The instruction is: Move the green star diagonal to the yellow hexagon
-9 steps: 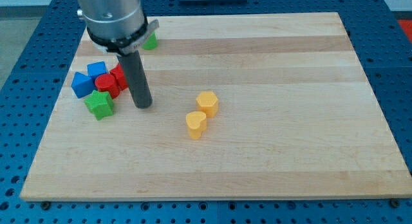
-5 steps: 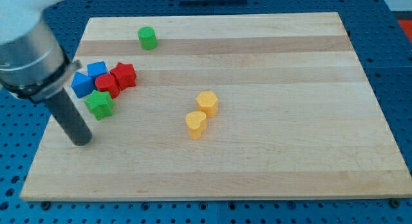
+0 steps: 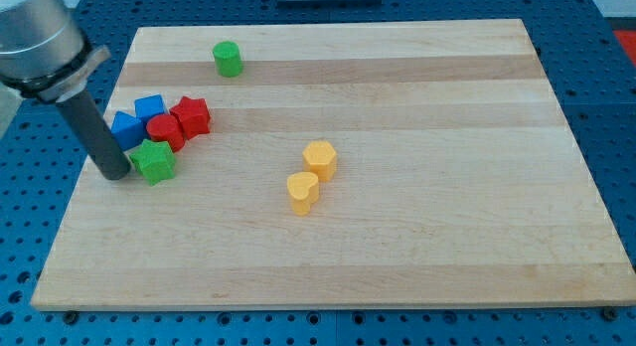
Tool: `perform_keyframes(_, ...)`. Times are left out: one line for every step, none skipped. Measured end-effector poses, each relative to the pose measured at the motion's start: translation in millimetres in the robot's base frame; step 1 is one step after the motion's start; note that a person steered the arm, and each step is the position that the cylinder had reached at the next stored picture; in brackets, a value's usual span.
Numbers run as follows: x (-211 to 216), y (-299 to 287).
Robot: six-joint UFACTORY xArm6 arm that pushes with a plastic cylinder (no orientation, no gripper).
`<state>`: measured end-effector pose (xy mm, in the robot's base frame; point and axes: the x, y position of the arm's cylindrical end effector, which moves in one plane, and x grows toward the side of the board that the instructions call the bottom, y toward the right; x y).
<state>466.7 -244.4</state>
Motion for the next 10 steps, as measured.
perform_keyframes(0, 37)
perform_keyframes(-2, 76)
perform_keyframes(-14, 110)
perform_keyframes(-27, 125)
perform_keyframes(-37, 125)
perform_keyframes(-52, 125)
perform_keyframes(-69, 128)
perform_keyframes(-92, 146)
perform_keyframes(-107, 173)
perform_keyframes(-108, 210)
